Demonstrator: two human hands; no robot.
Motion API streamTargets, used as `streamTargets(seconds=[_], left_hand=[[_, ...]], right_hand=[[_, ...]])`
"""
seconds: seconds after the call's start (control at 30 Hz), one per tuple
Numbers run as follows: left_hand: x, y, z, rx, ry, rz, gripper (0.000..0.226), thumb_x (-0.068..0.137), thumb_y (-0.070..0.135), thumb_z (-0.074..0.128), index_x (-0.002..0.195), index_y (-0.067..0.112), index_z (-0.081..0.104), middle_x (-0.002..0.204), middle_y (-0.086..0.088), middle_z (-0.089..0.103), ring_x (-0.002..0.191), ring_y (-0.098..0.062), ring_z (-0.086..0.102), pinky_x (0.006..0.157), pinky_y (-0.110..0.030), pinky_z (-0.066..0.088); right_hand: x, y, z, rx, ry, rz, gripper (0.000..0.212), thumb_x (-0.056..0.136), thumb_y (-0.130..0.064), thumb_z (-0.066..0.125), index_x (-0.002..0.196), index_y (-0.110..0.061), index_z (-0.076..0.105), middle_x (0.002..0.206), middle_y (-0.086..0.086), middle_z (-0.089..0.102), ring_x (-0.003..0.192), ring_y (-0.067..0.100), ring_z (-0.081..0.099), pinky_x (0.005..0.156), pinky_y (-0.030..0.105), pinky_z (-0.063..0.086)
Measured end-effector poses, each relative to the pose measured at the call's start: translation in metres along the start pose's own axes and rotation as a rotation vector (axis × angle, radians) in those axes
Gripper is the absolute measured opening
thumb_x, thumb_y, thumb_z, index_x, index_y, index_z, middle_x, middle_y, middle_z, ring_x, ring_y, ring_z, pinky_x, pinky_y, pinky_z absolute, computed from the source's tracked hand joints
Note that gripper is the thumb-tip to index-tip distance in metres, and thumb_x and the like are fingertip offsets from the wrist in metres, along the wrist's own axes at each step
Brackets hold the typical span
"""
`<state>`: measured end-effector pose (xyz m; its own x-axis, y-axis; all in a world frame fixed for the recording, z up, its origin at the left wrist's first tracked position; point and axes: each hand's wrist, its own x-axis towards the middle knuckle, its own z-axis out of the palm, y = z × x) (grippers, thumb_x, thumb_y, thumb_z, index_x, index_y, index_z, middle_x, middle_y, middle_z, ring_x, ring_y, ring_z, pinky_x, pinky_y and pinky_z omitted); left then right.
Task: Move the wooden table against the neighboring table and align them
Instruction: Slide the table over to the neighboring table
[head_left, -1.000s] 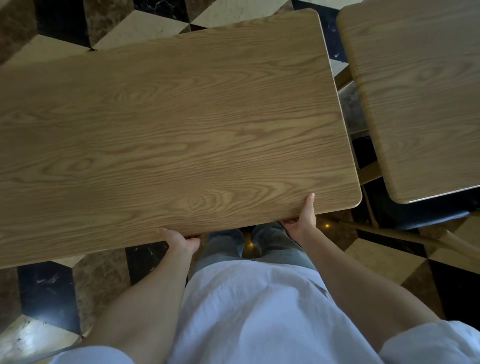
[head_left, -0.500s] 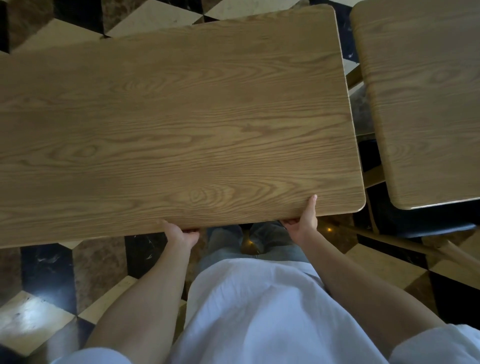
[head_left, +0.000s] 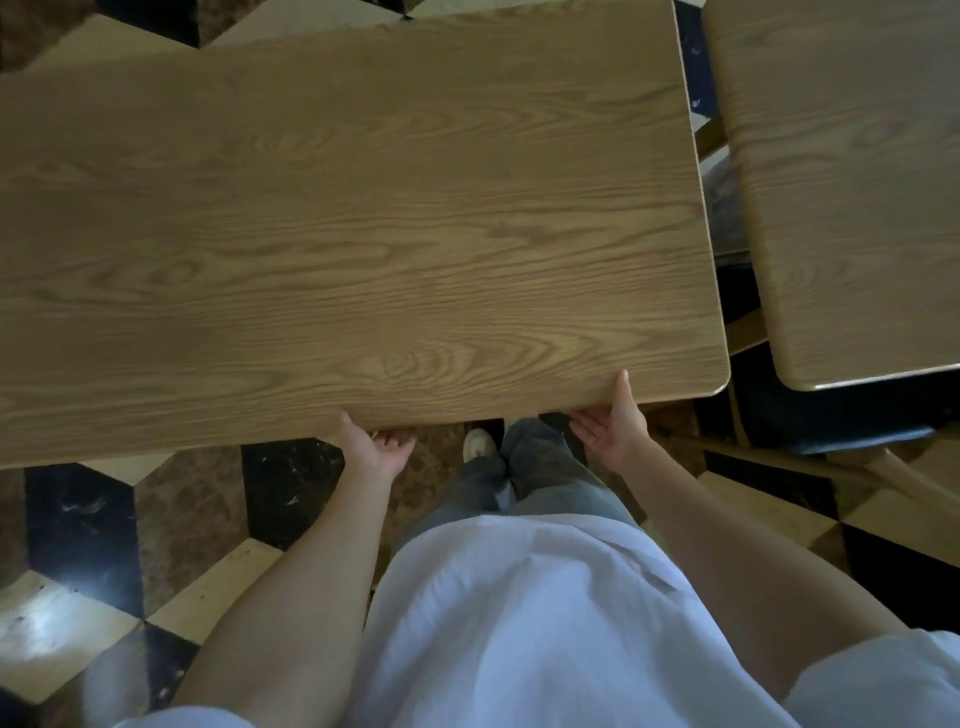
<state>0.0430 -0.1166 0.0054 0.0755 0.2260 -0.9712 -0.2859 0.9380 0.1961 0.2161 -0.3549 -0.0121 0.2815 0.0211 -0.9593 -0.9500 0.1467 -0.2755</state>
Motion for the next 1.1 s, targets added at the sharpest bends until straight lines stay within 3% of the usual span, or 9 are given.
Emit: streamTargets(seconds=[0.1,0.23,0.37,0.63,0.8,0.87,1.03,1.1], left_hand=[[0.001,-0.004,-0.002,0.002,-0.038,-0.038,0.082,0.092,0.058,0.057,0.154,0.014,0.026,0.151,-0.017,0.037,0.139,-0.035,0.036,0.116,-0.054,0.026],[-0.004,-0.018,-0.001,0.018,-0.089,-0.083,0.081,0.092,0.061,0.055,0.151,0.012,0.030,0.147,-0.018,0.041,0.135,-0.037,0.041,0.113,-0.054,0.032],[-0.010,-0.036,0.011,0.048,-0.089,-0.097,0.078,0.094,0.062,0.050,0.150,0.010,0.032,0.144,-0.020,0.044,0.132,-0.038,0.044,0.112,-0.054,0.034],[-0.013,-0.062,0.023,0.026,-0.046,-0.056,0.078,0.094,0.064,0.048,0.150,0.012,0.032,0.146,-0.018,0.043,0.133,-0.037,0.043,0.112,-0.054,0.033],[-0.025,-0.106,0.047,-0.004,-0.016,-0.041,0.077,0.096,0.065,0.044,0.152,0.015,0.031,0.148,-0.017,0.041,0.135,-0.036,0.042,0.114,-0.053,0.031],[-0.029,-0.127,0.061,-0.001,-0.014,-0.028,0.078,0.095,0.066,0.044,0.152,0.015,0.031,0.147,-0.017,0.041,0.135,-0.036,0.041,0.114,-0.053,0.031],[-0.029,-0.168,0.081,-0.027,-0.038,-0.011,0.079,0.094,0.068,0.045,0.152,0.016,0.033,0.145,-0.020,0.044,0.130,-0.040,0.046,0.110,-0.056,0.036],[-0.030,-0.177,0.085,-0.037,-0.023,0.002,0.079,0.093,0.069,0.046,0.152,0.017,0.033,0.145,-0.019,0.044,0.130,-0.040,0.046,0.110,-0.056,0.036]], right_hand=[[-0.008,0.010,-0.010,-0.077,0.022,-0.039,0.073,0.089,-0.057,0.052,0.136,-0.003,0.041,0.109,0.016,0.064,0.095,0.028,0.065,0.079,0.038,0.054],[-0.016,0.019,-0.031,-0.089,0.048,-0.062,0.075,0.089,-0.059,0.051,0.138,-0.002,0.040,0.118,0.018,0.062,0.100,0.029,0.064,0.088,0.042,0.054],[-0.023,0.006,-0.046,-0.042,0.096,-0.074,0.077,0.088,-0.058,0.053,0.138,-0.002,0.038,0.128,0.021,0.058,0.103,0.031,0.062,0.076,0.039,0.055],[-0.006,-0.045,-0.058,-0.010,0.094,-0.065,0.080,0.085,-0.060,0.057,0.137,-0.002,0.039,0.126,0.020,0.057,0.097,0.030,0.061,0.091,0.043,0.052],[0.002,-0.073,-0.066,-0.060,0.065,-0.048,0.078,0.079,-0.060,0.064,0.135,-0.010,0.040,0.112,0.016,0.059,0.094,0.027,0.061,0.073,0.038,0.054],[0.006,-0.086,-0.072,-0.056,0.049,-0.047,0.080,0.077,-0.061,0.066,0.135,-0.013,0.039,0.119,0.015,0.056,0.098,0.028,0.060,0.070,0.038,0.053],[0.022,-0.108,-0.090,0.034,-0.026,-0.006,0.085,0.073,-0.057,0.073,0.138,-0.015,0.038,0.130,0.016,0.054,0.111,0.033,0.057,0.093,0.047,0.051],[0.024,-0.107,-0.089,0.095,-0.090,0.039,0.083,0.075,-0.053,0.073,0.140,-0.016,0.035,0.134,0.018,0.051,0.115,0.035,0.055,0.093,0.048,0.050]])
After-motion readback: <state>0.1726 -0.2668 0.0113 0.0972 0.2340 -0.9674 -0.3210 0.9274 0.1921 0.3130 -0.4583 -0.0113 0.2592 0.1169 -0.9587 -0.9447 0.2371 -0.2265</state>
